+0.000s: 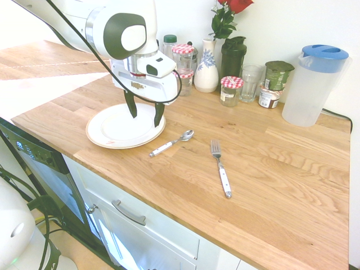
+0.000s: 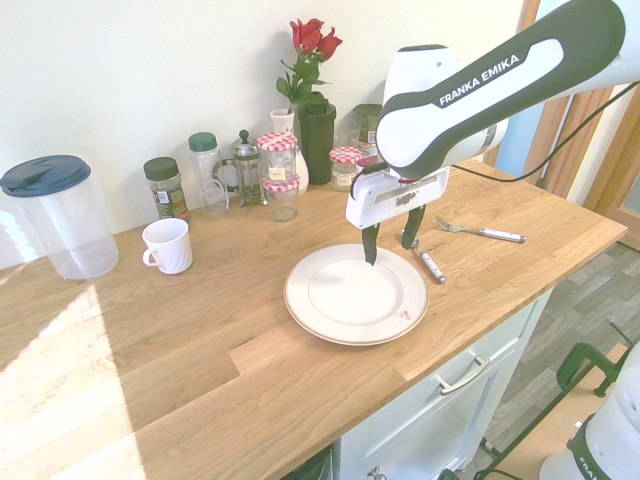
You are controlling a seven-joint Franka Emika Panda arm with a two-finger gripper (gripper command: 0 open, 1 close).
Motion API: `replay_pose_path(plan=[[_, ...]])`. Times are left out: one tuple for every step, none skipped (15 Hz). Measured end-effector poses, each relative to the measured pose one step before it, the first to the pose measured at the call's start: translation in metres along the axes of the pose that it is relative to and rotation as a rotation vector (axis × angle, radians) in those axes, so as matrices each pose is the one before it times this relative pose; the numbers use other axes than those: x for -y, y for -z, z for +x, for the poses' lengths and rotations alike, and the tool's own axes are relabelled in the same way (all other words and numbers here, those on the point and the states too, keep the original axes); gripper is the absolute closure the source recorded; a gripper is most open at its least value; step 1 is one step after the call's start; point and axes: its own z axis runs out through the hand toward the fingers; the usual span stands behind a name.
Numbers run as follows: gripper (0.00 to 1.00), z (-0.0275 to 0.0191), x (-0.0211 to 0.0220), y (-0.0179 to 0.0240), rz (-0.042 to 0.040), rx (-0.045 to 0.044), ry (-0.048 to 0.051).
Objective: Put the fork into the plate
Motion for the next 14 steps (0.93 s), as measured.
replay_pose_path(plan=[[0.0,0.00009,-0.00004,-0.00065,-0.00311,-0.00063,0.00234],[0.0,0.00033,-0.00042,-0.0009,-0.00529,-0.00101,0.00705],[0.0,0.00162,-0.00108,0.00008,-0.00055,-0.00136,0.00773],[0.0,0.0036,-0.00159,0.00183,0.00461,-0.00433,0.00928],[0.0,0.00638,-0.00268,0.00395,0.00805,-0.00507,0.00695],[0.0,0.00992,-0.0041,0.0065,0.01262,-0.00826,0.00319],[0.0,0.01181,-0.00624,0.00696,0.01172,-0.00773,-0.00292],[0.0,0.01426,-0.00932,0.00741,0.00958,-0.01026,-0.00537],[0.0,0.01381,-0.0121,0.00516,0.00352,-0.00774,-0.00434],[0.0,0.01316,-0.01429,0.00347,-0.00606,-0.00464,-0.00398],[0.0,0.01174,-0.01487,0.00198,-0.00486,-0.00475,-0.00398],[0.0,0.01089,-0.01561,0.00096,-0.0047,-0.00545,-0.00098],[0.0,0.00962,-0.01523,0.00098,-0.00265,-0.00412,0.00128],[0.0,0.00907,-0.01531,0.00121,-0.00271,-0.00461,0.00412]])
